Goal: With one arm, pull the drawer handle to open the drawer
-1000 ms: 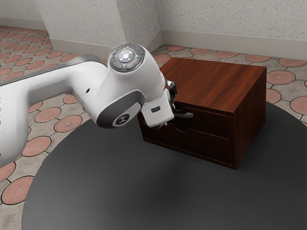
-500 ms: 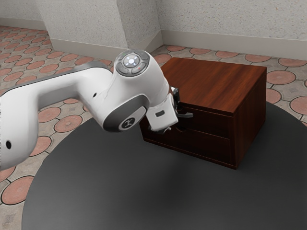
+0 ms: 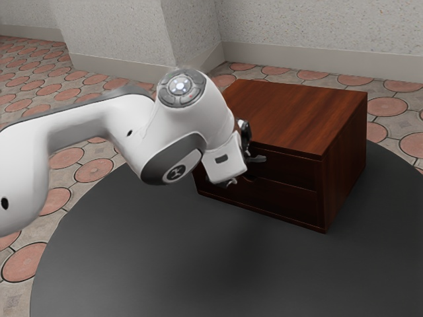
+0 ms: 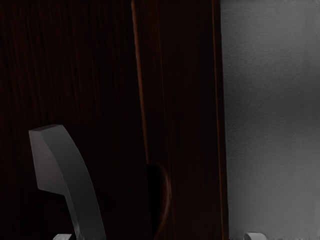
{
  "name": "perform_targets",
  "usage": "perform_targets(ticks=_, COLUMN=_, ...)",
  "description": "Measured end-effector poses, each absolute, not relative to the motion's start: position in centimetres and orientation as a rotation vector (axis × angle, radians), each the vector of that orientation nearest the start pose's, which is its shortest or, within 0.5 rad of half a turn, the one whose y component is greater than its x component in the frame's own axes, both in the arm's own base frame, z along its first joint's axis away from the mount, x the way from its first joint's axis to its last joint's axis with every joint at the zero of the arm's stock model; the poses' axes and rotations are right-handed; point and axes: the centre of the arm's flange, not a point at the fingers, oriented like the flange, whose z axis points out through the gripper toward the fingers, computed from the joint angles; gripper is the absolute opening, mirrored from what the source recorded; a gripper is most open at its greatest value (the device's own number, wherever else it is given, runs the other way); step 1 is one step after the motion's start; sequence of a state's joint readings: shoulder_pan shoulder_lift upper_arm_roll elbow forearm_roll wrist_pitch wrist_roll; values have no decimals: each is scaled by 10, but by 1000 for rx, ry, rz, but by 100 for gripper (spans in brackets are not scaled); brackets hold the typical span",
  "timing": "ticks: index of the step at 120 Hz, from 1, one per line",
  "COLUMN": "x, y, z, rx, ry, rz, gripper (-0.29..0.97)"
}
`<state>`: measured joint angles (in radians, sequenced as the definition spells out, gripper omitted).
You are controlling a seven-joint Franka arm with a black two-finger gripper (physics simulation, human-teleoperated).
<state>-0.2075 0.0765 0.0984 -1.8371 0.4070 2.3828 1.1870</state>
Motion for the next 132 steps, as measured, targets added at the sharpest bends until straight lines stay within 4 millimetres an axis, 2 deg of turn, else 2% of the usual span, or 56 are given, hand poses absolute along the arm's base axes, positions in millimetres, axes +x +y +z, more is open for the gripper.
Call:
perform_targets(ticks=18, x=611, y=-65, z=529, rx=-1874, ry=1802, rz=-276, gripper=37)
perform_targets(ticks=27, x=606, y=-66, z=537, rx=-1868, ry=1798, rz=-289, gripper=27)
perform_targets(ticks=35, x=600, y=-70, z=542, rx=-1861, ry=1801, rz=-300, gripper=25)
perform_targets(ticks=56, x=585, y=-70, z=534, rx=-1870, ry=1818, rz=-285, gripper=35)
perform_targets(ticks=76, x=569, y=-73, z=553, rx=-1859, ry=1812, rz=-323, gripper=23)
perform_targets(ticks=84, x=563, y=-80, z=550, rx=-1855, ry=1827, rz=-328, gripper=28)
perform_targets(ticks=94, x=557, y=-78, z=547, rx=-1863, ry=1829, rz=-325, gripper=35)
perform_targets(ticks=100, x=551, y=-78, z=546, rx=-1870, ry=1831, rz=-328, gripper=38)
perform_targets(ticks=110, x=541, y=-78, z=549, rx=-1875, ry=1833, rz=-338, gripper=33)
perform_targets(ticks=118, x=529, y=-78, z=551, rx=-1876, ry=1837, rz=-345, gripper=29)
perform_targets(ticks=126, x=515, y=-78, z=548, rx=-1878, ry=1845, rz=-344, gripper=34)
perform_targets(ticks=132, x=502, y=-76, z=548, rx=-1878, ry=1846, rz=-344, gripper=33)
